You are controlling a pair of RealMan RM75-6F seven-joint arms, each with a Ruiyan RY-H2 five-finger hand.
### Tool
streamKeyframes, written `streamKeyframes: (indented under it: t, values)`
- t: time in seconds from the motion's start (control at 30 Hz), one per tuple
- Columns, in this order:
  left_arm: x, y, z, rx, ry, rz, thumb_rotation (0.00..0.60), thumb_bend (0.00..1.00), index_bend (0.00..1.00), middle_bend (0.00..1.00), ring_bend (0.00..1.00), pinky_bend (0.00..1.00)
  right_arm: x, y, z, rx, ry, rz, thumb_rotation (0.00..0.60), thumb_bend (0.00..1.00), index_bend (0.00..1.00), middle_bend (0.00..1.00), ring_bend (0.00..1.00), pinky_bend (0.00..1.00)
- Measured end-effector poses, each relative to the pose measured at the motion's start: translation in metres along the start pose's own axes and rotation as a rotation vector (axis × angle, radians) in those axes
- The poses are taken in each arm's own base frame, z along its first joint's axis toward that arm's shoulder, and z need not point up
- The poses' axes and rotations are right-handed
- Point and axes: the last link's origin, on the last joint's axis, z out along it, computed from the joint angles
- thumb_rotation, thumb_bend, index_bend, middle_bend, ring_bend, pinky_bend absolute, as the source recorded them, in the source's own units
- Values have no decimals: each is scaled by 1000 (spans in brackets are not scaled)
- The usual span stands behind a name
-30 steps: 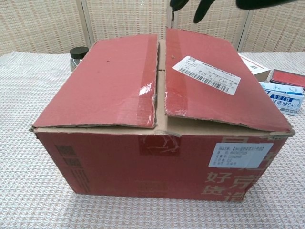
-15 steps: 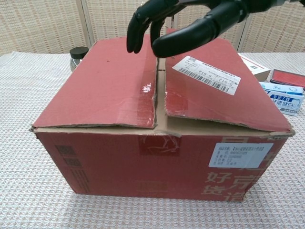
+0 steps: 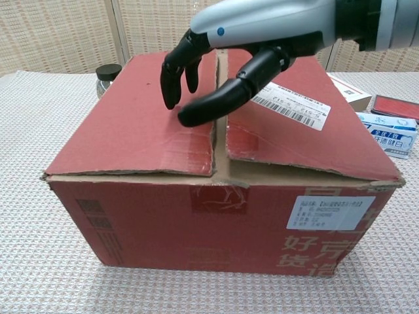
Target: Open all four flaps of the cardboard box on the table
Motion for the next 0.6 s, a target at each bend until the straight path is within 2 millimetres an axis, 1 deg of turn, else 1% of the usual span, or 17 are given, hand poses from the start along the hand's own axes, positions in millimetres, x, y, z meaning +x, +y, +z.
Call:
streamKeyframes:
  t: [0.23, 0.4, 0.47, 0.6]
  values:
    - [-2, -2, 0, 7, -4, 0, 600, 267, 0, 43, 62, 0, -3, 6, -9, -31, 10, 1, 84, 136, 399, 385, 355, 0]
    - [-3, 0, 2, -1, -8, -3, 600, 268, 0, 46, 63, 0, -5, 10, -18, -51, 14, 12, 81, 136, 439, 422, 367, 0]
    - [-4, 1, 2, -3, -7, -5, 600, 268, 0, 47, 63, 0, -5, 11, -20, -53, 23, 14, 82, 136, 459, 443, 389, 0]
    - [-3, 1, 3, -5, -6, -3, 600, 268, 0, 50, 63, 0, -5, 12, -24, -59, 43, 20, 83, 136, 468, 462, 415, 0]
